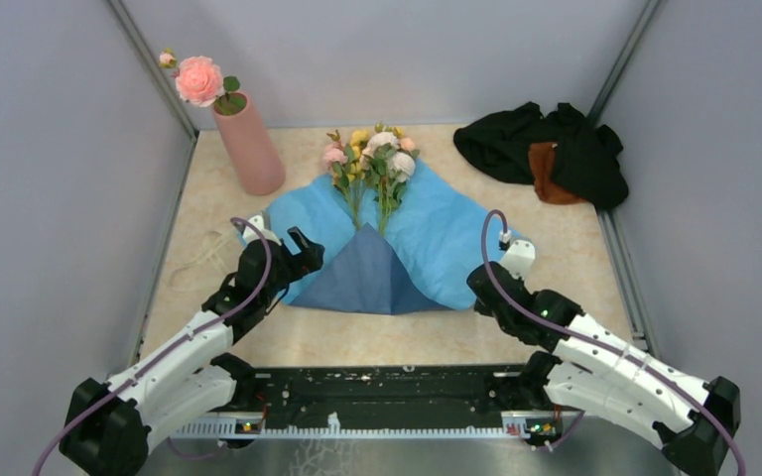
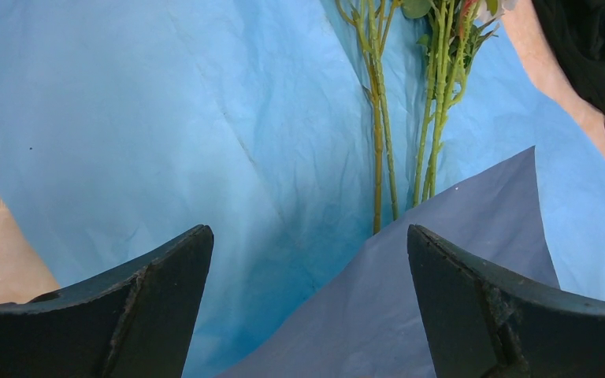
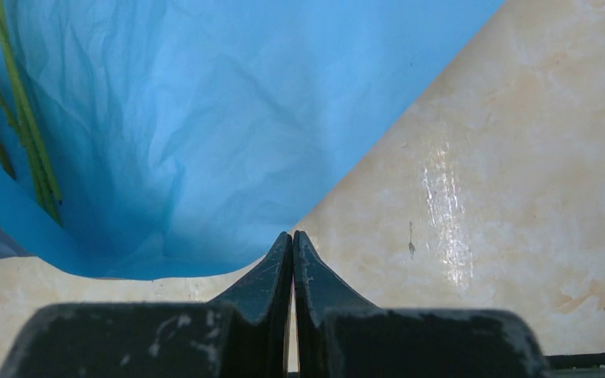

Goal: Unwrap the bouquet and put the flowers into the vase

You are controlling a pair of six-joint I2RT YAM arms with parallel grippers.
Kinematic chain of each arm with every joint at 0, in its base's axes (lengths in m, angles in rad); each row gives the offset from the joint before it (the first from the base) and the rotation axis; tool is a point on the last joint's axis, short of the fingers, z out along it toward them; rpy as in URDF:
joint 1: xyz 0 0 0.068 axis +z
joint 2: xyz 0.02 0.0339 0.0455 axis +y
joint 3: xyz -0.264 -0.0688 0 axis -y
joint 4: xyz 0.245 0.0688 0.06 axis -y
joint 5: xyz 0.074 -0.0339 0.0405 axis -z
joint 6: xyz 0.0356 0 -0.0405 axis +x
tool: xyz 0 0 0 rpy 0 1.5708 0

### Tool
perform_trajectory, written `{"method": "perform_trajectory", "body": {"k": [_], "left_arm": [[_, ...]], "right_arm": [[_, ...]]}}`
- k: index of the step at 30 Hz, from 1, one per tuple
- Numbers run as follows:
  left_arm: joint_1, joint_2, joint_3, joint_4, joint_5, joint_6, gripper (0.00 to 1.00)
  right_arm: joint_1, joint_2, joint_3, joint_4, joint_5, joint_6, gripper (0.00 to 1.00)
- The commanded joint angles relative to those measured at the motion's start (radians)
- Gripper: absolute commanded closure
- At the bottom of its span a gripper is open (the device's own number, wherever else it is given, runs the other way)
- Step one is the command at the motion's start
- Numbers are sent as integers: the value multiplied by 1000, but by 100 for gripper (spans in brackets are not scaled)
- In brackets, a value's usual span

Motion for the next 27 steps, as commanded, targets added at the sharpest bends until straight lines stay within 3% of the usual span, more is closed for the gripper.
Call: {"method": "perform_trajectory", "body": {"k": [1,4,8,10,17,21,27], "left_arm": [[4,9,-13,42,28,-3,1],[4,7,-15,44,24,-4,1],[4,0,-12,42,11,1,1],[4,6,-7,43,1,8,1],[5,16,16,9,-56,20,1],[5,-10,20,-36,-80,18,1],[6,-31,24,-78,-126,11,1]], "right_arm": [[-8,-34,8,6,52,60,100],[-9,-33,12,-22,68,64,100],[-9,-32,25,36,43,-13,82],[-9,0,38,102,15,-77,79],[-11,453,279,316,-129,-283,76],[-11,576,407,459,-232,-380,72],[-70,795,617,487,-301,-500,72]]}}
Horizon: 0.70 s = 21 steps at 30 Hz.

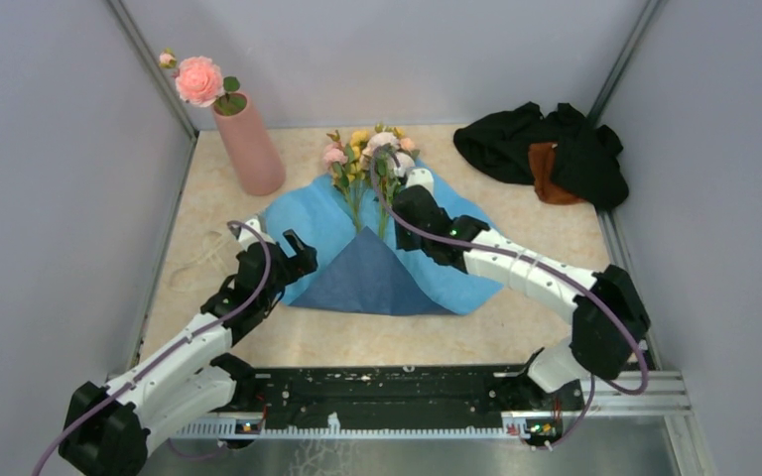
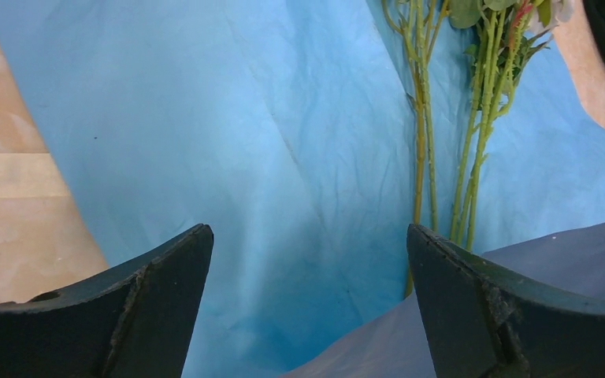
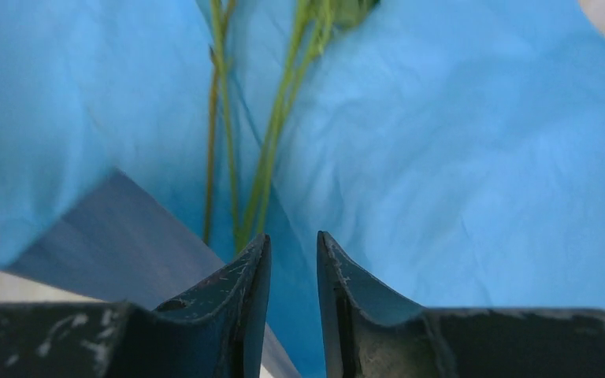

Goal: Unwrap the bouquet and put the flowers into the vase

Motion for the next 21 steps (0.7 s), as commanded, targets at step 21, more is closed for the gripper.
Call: {"method": "perform_trajectory", "body": {"k": [21], "left_arm": [[6,-40,37,-85,-68,7,1]], "right_arm": [[60,239,227,91,-220,-174,64]]}}
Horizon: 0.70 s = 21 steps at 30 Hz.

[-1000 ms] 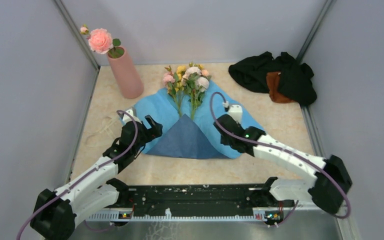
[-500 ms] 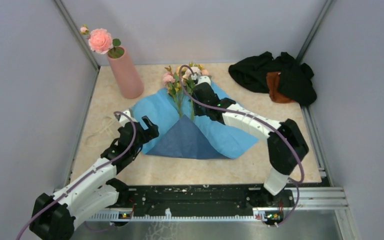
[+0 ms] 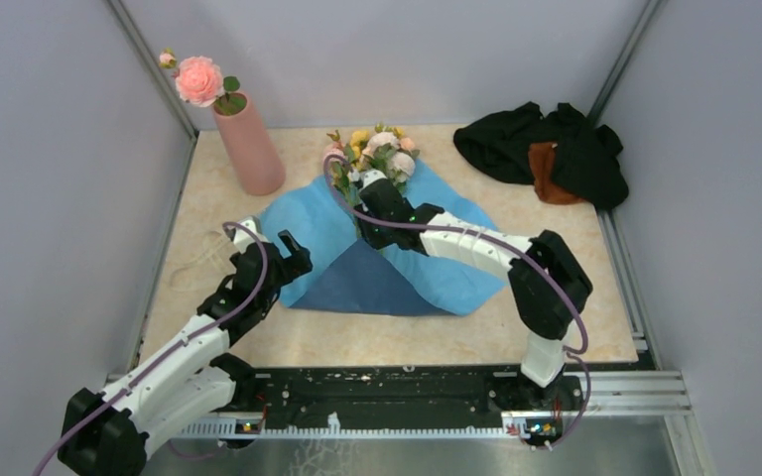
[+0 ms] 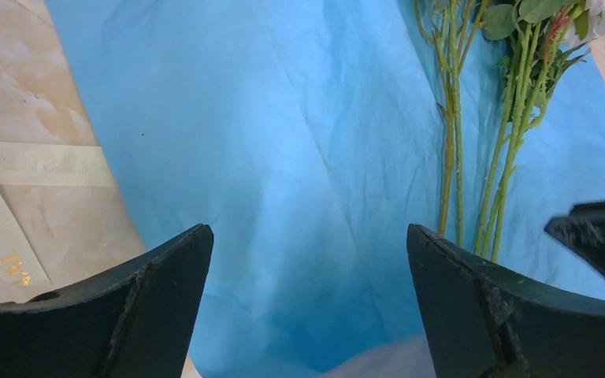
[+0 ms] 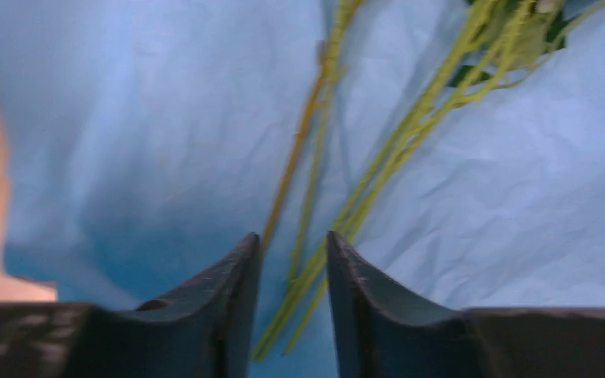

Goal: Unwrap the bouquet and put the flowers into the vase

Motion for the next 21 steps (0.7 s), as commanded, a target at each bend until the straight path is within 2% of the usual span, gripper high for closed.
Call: {"method": "perform_trajectory", "body": {"k": [1,2,3,9,16,21], "left_arm": [[6,-8,18,8,11,4,1],[5,-11,16,10,17,4,1],[5,-13,17,9,21,6,1],[5,-45,19,2,23,27,1],[5,-69,10,-2,31,40,1],[6,-58,-4,18,39,44,1]], "right_arm": [[108,-172,-59,8,25,16,57],[125,-206,-101,29,25,33,45],[141,-249,-144,54,21,54,39],[247,-384,-365,131,47,178,29],[400,-456,-493,101,140,295,2],[473,-489,-528,87,177,355,2]]}}
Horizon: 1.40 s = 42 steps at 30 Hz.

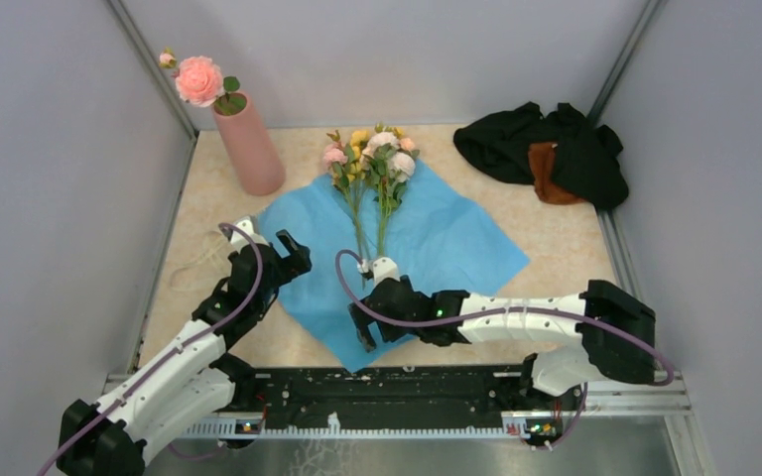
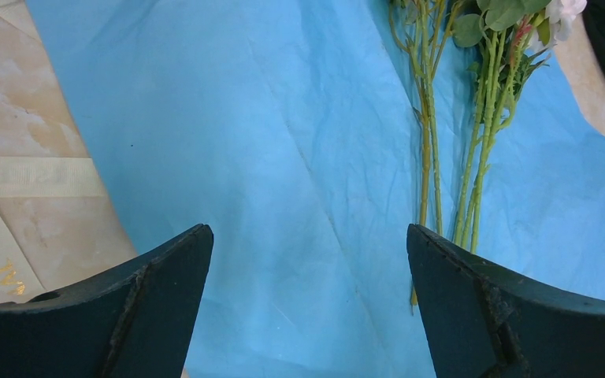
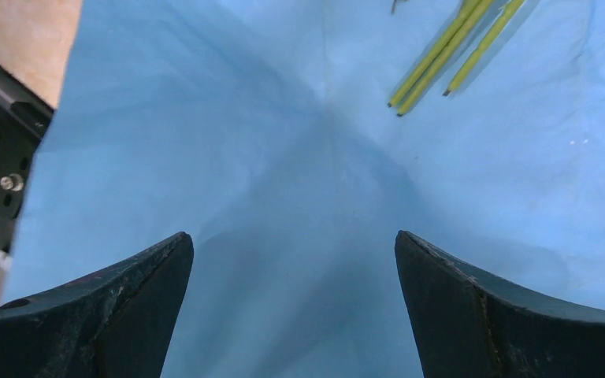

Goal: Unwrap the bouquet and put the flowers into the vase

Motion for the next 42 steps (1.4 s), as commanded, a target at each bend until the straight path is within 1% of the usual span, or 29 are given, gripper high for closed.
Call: {"method": "perform_trajectory", "body": {"k": [1,4,9,13,16,21,26,29,32,35,39,42], "left_arm": [[5,2,-5,28,21,17,1],[6,18,-8,42,28,19,1],[6,27,-9,51,41,22,1],[6,28,-11,53,58,24,1],[5,24,-12,45,63,24,1],[5,10,-24,40,55,24,1],[5,37,-22,70,59,24,1],[5,71,-2,75,53,18,1],[5,97,11,91,44,17,1],[5,117,27,111,36,23,1],[5,175,56,131,24,31,1],[6,247,61,191,49,28,1]], "right_arm": [[52,-64,1,20,73,85,2],[75,-52,-21,33,79,113,2],[80,33,-89,130,58,150,2],[82,119,-93,176,45,160,2],[83,150,-96,206,31,160,2],[86,137,-88,173,51,155,2],[84,39,-25,48,133,119,4],[68,-20,38,-40,190,70,7],[-12,-61,107,-97,187,12,10],[-108,-80,160,-107,154,-69,16],[-256,4,274,-115,83,-180,35],[-337,103,391,-116,41,-248,45]]}}
